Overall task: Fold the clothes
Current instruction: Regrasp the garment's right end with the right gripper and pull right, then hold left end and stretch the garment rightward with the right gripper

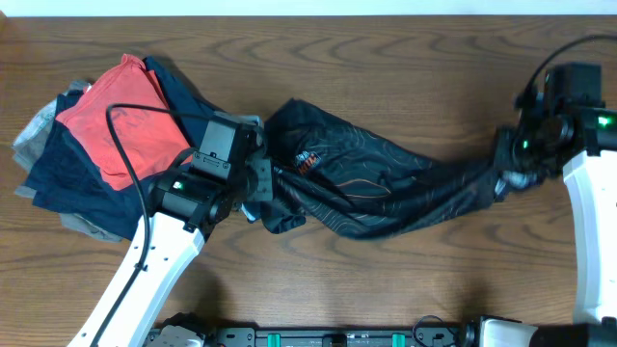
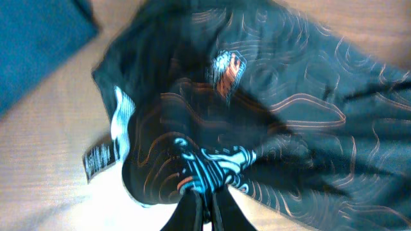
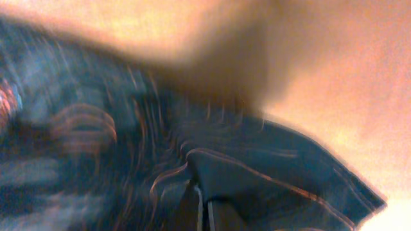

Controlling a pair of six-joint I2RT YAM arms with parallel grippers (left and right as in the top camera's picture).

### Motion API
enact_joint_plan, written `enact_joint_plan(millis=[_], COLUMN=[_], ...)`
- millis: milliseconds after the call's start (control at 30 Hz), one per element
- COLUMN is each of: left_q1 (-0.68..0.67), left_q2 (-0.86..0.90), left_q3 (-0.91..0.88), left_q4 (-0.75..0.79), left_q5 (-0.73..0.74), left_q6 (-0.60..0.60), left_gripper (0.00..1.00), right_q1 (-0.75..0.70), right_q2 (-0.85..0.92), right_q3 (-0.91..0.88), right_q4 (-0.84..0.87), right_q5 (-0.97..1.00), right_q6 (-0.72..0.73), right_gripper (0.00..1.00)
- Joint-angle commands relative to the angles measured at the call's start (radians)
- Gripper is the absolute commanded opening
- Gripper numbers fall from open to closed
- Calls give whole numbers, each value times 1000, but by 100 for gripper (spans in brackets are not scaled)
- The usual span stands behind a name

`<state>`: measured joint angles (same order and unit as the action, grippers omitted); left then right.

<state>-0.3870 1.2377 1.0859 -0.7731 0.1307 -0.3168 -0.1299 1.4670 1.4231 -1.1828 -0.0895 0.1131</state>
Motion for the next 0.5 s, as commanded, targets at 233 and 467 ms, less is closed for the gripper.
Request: enact_joint_plan(millis=[233,467], left_q1=[5,5], left_q2=[190,312], left_q3=[-2,-2], left_q4=[304,344], left_q5=[-54,-65], left_q6=[62,63], left_gripper=[6,6], right_q1=[-10,-14], right_q2=[307,306], right_q3=[3,3], right_q4=[366,91], right_q5=[38,84], right_q6=[57,101], right_gripper=[45,52])
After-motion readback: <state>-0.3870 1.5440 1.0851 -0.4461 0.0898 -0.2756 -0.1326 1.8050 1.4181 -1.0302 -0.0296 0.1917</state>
